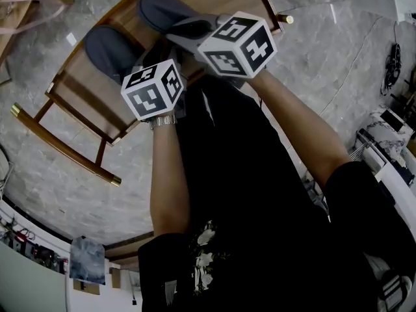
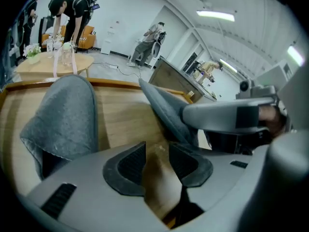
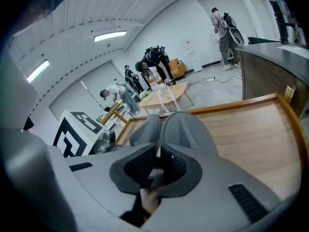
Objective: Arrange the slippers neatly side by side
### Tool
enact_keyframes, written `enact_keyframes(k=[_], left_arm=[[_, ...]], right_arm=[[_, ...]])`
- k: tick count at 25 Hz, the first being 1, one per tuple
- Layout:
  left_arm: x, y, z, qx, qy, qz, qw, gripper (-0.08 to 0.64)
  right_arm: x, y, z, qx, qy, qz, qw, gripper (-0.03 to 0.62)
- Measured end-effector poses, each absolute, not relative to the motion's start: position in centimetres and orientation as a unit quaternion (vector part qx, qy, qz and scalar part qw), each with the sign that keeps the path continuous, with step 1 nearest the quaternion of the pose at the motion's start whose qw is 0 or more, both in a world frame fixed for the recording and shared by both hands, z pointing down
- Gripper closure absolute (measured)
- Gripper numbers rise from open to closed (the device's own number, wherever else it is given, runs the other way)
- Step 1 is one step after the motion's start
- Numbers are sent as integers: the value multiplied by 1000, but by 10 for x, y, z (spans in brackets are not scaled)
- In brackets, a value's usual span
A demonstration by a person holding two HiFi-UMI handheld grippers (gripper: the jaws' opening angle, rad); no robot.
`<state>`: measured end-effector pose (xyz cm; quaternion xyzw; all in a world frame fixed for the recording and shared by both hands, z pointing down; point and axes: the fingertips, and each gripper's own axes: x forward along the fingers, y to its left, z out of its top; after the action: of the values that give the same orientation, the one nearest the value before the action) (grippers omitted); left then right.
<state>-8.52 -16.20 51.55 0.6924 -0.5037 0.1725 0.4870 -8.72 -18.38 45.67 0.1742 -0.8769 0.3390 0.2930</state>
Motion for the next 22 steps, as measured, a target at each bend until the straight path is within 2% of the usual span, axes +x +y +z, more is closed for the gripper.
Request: enact_keyframes(k=[7,9,14,18,22], left_arm=[[-66,-148,518,699,-490,171,492,414],[-65,-151,517,701,-493,167,488,414],[-77,-170,512,694,-501,125,502,414],[-86,-189,519,687,-505,123,507,414],[-90,-206,522,695,-506,139,492,419]], right_arm=[[-89,-188,437,157,-899,330,242,571],[-77,-196,436,168,-902,310,249,571],[-14,-211,484,208,-866,243,385,517],[19,-201,516,215,-819,209,489,518],[6,-181,528,204,-796,167,545,548]])
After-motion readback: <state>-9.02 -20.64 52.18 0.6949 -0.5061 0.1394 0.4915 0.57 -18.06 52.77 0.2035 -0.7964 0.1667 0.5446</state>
